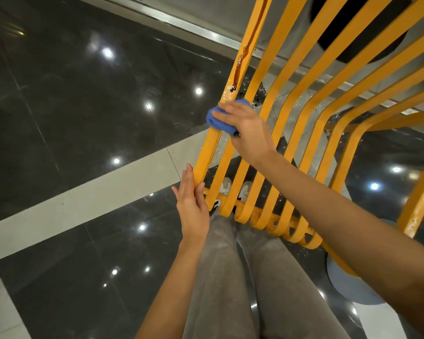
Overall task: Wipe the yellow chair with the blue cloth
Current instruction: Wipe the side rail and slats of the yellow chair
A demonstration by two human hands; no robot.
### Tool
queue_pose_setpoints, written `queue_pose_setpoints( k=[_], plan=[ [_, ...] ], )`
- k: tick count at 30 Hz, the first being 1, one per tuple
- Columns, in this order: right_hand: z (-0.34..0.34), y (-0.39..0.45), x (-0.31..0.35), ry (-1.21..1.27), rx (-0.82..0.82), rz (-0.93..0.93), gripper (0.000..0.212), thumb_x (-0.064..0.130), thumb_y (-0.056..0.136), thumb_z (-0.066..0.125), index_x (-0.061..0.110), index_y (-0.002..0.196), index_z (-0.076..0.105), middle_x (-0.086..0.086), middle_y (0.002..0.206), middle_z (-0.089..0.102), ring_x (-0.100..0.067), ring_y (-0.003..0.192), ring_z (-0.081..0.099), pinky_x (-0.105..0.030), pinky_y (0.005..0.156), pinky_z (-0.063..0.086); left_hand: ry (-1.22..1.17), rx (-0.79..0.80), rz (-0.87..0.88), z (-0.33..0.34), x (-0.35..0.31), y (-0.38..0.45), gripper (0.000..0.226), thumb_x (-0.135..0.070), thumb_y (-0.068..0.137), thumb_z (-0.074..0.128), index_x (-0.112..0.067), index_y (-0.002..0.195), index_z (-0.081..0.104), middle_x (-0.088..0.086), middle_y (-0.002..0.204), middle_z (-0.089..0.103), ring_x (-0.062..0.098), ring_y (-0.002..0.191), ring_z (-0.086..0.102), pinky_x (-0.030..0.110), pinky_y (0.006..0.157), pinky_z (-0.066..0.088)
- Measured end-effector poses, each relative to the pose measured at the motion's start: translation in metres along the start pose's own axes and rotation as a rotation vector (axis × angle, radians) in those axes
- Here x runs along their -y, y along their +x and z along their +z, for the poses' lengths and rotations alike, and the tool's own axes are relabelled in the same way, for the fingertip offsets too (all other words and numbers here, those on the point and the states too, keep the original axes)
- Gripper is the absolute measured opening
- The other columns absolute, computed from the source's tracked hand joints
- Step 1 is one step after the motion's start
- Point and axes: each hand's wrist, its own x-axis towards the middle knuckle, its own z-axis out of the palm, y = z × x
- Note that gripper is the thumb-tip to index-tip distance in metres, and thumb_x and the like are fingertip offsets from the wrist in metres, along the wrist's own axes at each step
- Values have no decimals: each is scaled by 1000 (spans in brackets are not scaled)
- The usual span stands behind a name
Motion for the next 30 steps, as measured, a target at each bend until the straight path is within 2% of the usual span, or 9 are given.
queue_pose_setpoints(
  k=[4, 8, 10, 13, 15, 18, 21, 25, 30],
  plan=[
    [14, -9, 25, -8, 67, -53, 58, -16, 66, 72, 4, 120, 68, -15, 128, 63, -36, 126, 52, -42, 106, 40, -12, 8, 10, -1, 2, -1, 54, -31, 100, 39, -12, 151, 33, 7, 148, 48, 20, 142, 38, 33, 121, -1],
    [8, -50, 17, -13, 149, -169, 60, -12, 67, 75, 13, 121, 68, -7, 129, 64, -30, 125, 54, -40, 98, 47, -20, 40, 17, 0, 6, 1, 56, -34, 100, 39, -14, 152, 32, 10, 143, 53, 26, 138, 45, 19, 120, -5],
    [1, -33, 3, -34, 76, -104, 57, -14, 71, 71, 13, 121, 68, -7, 129, 64, -29, 125, 54, -40, 99, 47, -15, 48, 5, 0, 8, 2, 56, -37, 100, 39, -16, 152, 31, 9, 140, 55, 28, 136, 47, 29, 124, 0],
    [-3, 5, 1, -25, -86, -16, 48, -14, 73, 70, 6, 117, 70, -12, 123, 66, -33, 120, 57, -41, 104, 43, -24, 30, -1, -1, 6, 1, 55, -36, 100, 41, -17, 151, 32, 7, 145, 51, 26, 137, 45, 58, 118, 23],
    [7, 9, 14, -47, -77, -27, 47, -13, 69, 73, 3, 114, 71, -14, 120, 67, -35, 117, 58, -44, 102, 44, -28, 22, 2, -1, 5, 1, 55, -34, 100, 41, -14, 151, 32, 7, 147, 50, 25, 138, 44, 60, 116, 26],
    [23, -28, 27, -15, 66, -108, 55, -11, 67, 74, 7, 119, 69, -10, 126, 65, -33, 122, 53, -46, 104, 44, -24, 22, 13, -1, 5, -1, 54, -30, 101, 42, -11, 150, 34, 10, 143, 53, 20, 134, 49, 59, 117, 23],
    [23, -62, 21, 34, 118, -166, 54, -8, 72, 73, 12, 123, 67, -6, 130, 63, -28, 124, 49, -45, 103, 45, -38, 28, 15, -1, 8, 0, 53, -32, 102, 42, -14, 151, 33, 10, 142, 53, 14, 133, 50, 62, 111, 33],
    [17, -34, 12, 43, -35, -62, 52, -15, 73, 67, 8, 119, 69, -9, 129, 63, -28, 122, 50, -39, 106, 42, -29, 35, 23, 0, 7, 2, 54, -35, 102, 41, -14, 151, 33, 12, 140, 55, 30, 132, 51, 58, 115, 28],
    [39, -25, 31, 61, -76, -30, 45, -11, 75, 67, 5, 118, 69, -12, 125, 64, -35, 121, 51, -51, 100, 45, -12, 48, 11, -2, 7, 0, 52, -36, 103, 39, -16, 151, 33, 13, 133, 60, 30, 129, 53, 37, 124, 10]
  ],
)
